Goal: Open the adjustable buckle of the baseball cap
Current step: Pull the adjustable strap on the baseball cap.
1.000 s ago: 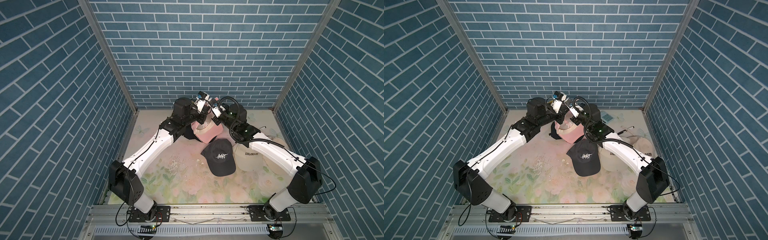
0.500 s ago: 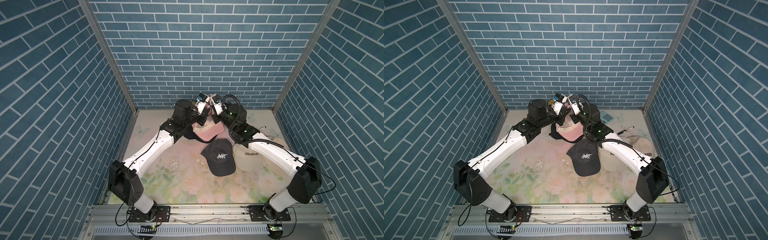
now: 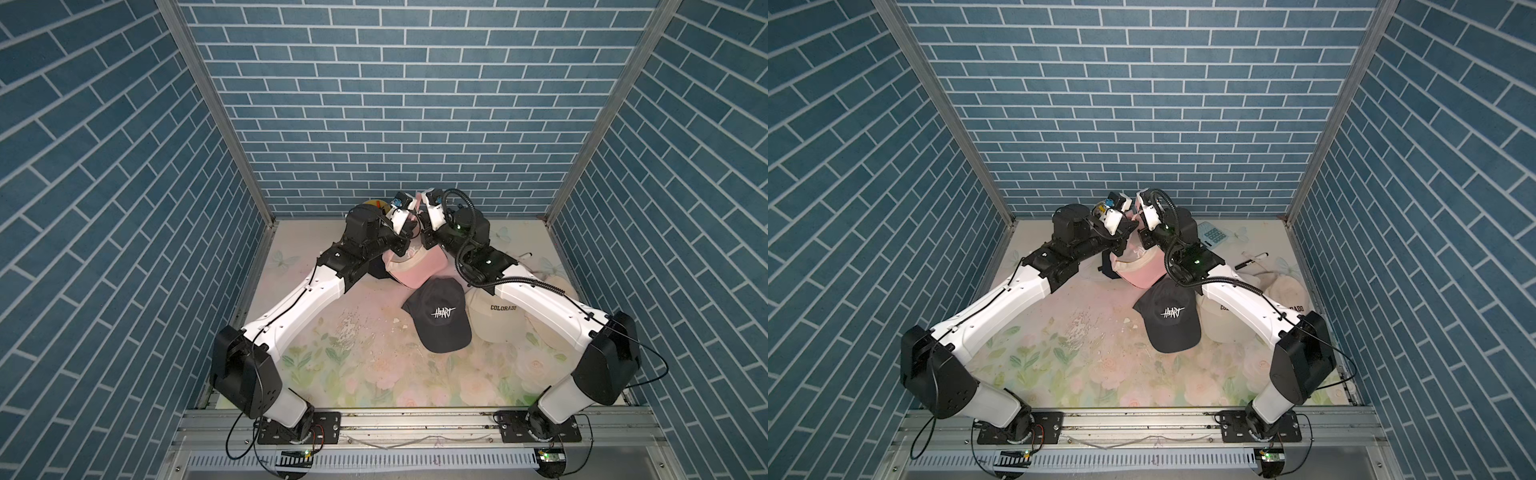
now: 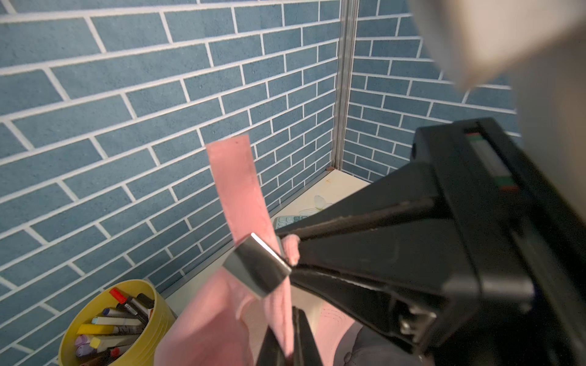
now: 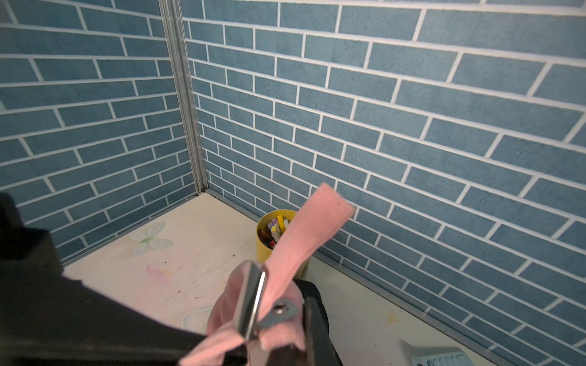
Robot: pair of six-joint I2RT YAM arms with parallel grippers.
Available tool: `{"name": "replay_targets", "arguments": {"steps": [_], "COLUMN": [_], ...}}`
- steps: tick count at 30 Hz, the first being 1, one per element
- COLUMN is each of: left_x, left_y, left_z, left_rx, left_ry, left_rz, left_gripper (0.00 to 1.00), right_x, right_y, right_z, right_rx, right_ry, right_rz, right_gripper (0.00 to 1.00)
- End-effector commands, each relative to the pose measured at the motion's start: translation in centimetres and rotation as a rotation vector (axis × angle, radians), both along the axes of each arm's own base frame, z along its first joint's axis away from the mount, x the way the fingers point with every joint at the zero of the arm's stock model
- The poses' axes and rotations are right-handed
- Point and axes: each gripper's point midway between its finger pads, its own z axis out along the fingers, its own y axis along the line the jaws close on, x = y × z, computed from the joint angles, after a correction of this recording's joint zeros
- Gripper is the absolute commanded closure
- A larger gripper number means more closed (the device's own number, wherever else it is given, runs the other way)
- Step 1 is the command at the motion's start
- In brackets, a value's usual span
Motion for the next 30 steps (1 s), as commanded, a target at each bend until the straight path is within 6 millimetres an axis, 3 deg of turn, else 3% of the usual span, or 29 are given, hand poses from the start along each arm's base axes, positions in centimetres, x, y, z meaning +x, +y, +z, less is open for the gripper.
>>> {"name": "replay_targets", "arguments": {"steps": [1, 4, 8, 10, 13, 18, 23, 30], "left_x": [-2.5, -2.0, -0.3, 0.4, 0.4, -1.2, -2.3, -1.6], "left_y": [-0.4, -0.7, 0.0, 0.6, 1.5, 1.8, 0.8, 0.7], "left_z": [-1.9, -1.5, 0.3, 1.3, 2.6, 4.4, 4.7, 5.2], "left_rx": [0.012, -0.006, -0.028, -0.048, -0.053, 0.048, 0.145, 0.209], "left_ry": [0.09, 0.088, 0.042, 0.025, -0.025, -0.21, -0.311, -0.397], "left_rz": [-0.094, -0.085, -0.02, 0.0, -0.008, -0.097, -0.211, -0.215], "left_gripper": [0.99, 0.88, 0.56, 0.47, 0.45, 0.42, 0.36, 0.24], "right_x": [3.3, 2.8, 1.5, 1.2, 0.7, 0.0, -0.6, -1.9], "right_y": [-4.8, -3.6, -1.8, -1.6, -1.1, -0.8, -0.4, 0.1], "right_z": [4.7, 4.4, 3.6, 3.3, 3.0, 2.3, 1.7, 1.2], "right_rx": [0.175, 0.14, 0.023, -0.021, -0.084, -0.157, -0.201, -0.242], "right_ry": [-0.059, -0.077, -0.139, -0.151, -0.167, -0.187, -0.171, -0.178], "right_rz": [-0.205, -0.124, -0.015, 0.012, 0.057, 0.118, 0.17, 0.253], "right_gripper": [1.0, 1.0, 1.0, 1.0, 1.0, 1.0, 1.0, 1.0]}}
